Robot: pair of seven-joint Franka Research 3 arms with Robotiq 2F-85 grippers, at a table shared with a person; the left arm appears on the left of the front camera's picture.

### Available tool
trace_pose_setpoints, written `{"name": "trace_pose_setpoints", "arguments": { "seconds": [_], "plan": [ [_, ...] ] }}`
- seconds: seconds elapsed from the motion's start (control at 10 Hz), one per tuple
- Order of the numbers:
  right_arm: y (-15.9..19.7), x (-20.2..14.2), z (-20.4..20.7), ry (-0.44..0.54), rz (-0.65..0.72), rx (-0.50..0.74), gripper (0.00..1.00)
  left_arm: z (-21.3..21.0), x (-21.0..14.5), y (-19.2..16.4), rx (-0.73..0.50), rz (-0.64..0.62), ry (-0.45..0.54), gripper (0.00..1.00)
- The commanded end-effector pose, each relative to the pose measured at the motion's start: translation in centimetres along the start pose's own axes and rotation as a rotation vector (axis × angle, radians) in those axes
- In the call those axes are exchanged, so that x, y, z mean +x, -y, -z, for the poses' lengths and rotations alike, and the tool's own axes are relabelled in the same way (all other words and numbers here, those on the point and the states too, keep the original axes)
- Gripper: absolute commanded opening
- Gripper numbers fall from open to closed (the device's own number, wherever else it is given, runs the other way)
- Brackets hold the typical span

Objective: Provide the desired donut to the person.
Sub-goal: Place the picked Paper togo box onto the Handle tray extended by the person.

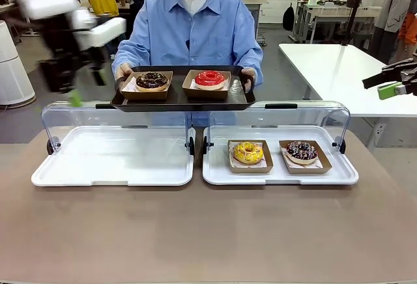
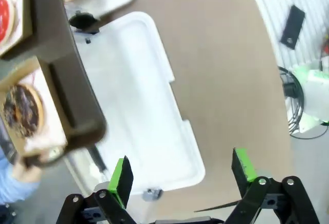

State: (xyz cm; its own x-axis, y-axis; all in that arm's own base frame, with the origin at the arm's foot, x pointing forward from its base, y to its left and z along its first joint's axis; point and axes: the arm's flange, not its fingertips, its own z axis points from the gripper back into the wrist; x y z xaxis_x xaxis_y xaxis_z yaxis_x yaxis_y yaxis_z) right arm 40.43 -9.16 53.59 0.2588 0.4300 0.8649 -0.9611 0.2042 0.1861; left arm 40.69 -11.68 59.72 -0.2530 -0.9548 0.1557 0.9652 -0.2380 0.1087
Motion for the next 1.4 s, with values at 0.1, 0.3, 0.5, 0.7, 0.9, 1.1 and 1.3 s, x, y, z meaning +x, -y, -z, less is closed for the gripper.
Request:
{"name": "trace_pose_setpoints", "arguments": {
  "seconds": [0.1, 0.3, 0.5, 0.7, 0.9, 1.1, 1.3],
  "plan": [
    [0.0, 0.1, 0.0, 0.014, -0.008, 0.004, 1.00, -1.4, -5.6, 3.4, 0.076, -0.040, 0.009, 1.00],
    [0.0, 0.1, 0.0, 0.014, -0.008, 0.004, 1.00, -0.8, -9.1, 4.2, 0.089, -0.099, -0.023, 1.00],
    [0.0, 0.1, 0.0, 0.014, -0.008, 0.004, 1.00, 0.4, -11.0, 3.8, 0.081, -0.139, -0.095, 1.00],
    [0.0, 0.1, 0.0, 0.014, -0.008, 0.004, 1.00, 1.6, -11.5, 4.9, 0.069, -0.173, -0.131, 1.00],
    [0.0, 0.1, 0.0, 0.014, -0.008, 0.004, 1.00, 1.0, -11.8, 4.2, 0.064, -0.147, -0.098, 1.00],
    [0.0, 0.1, 0.0, 0.014, -0.008, 0.004, 1.00, 1.0, -11.8, 4.2, 0.064, -0.147, -0.098, 1.00],
    [0.0, 0.1, 0.0, 0.014, -0.008, 0.004, 1.00, 1.0, -11.8, 4.2, 0.064, -0.147, -0.098, 1.00]
  ]
}}
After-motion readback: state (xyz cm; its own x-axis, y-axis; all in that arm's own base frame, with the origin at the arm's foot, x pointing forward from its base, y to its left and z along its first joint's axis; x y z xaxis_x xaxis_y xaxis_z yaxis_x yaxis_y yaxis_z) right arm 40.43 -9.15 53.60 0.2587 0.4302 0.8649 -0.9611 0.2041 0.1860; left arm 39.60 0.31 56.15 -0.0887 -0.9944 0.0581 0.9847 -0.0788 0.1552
